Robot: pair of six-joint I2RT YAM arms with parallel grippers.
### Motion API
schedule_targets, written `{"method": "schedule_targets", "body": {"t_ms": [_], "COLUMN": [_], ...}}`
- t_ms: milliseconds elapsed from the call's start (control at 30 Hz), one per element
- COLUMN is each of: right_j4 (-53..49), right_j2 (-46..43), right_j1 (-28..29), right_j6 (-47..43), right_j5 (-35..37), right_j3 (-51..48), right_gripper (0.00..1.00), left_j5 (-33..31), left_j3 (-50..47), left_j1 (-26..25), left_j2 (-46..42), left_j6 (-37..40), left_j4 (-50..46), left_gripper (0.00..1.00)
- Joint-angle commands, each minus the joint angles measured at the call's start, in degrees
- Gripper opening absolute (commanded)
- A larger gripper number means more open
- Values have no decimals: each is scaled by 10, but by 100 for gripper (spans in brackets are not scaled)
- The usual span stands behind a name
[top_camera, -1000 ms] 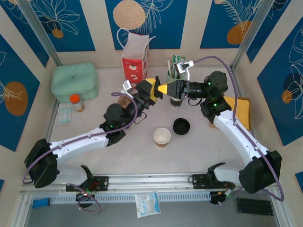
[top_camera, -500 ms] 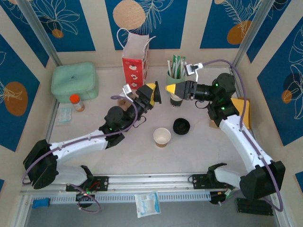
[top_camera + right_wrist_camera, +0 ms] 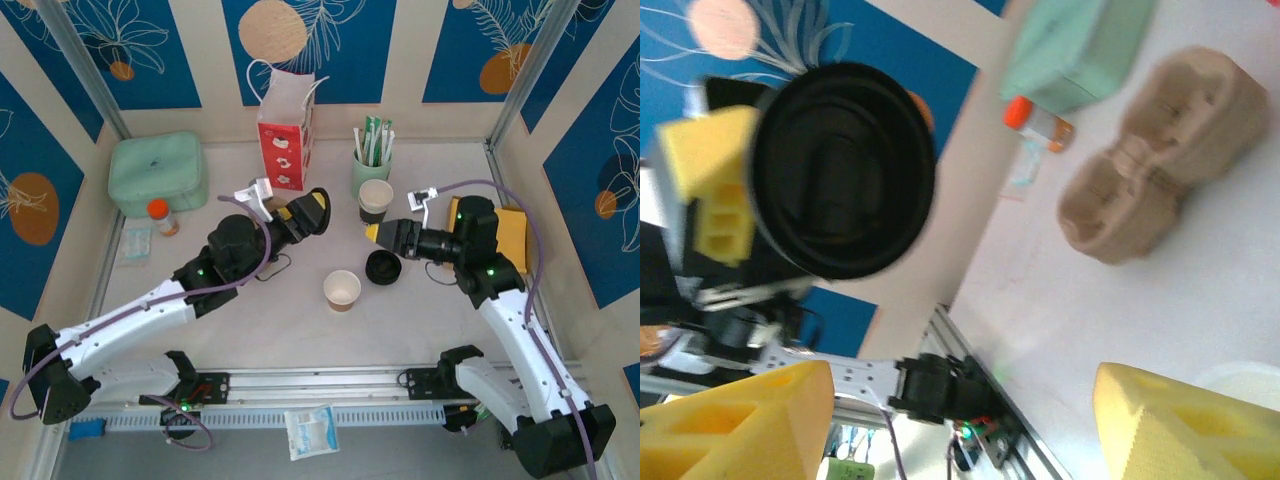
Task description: Pack the takeout coffee
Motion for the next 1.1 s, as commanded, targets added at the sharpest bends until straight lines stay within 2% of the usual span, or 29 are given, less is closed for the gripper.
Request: {"method": "schedule_targets", "body": {"t_ms": [0,267,533,700,1067], "right_j4": [-106,-151,-190,-206,-195], "right_j2": [-21,-57,-76,-77,-86], "right_j1": [11,84,136,136,136], "right_j6": [-50,-55,-59,-72,-81], "right_j5": [65,179,276,297,290], "right_j3": [-33,-104,-124,-131,-156], "right_gripper": [69,70,71,71,71], "left_j5": [4,36,16,-6,-36], "left_j3": [44,111,148,166,205], "left_j1": [-9,-25,-63,-88,-121], "left_j2": [23,111,178,219,301], "left_j6": [89,129,161,169,181], "left_j4": [-142,-273,-343,-366,-403], "left_gripper": [76,76,76,76,76]}}
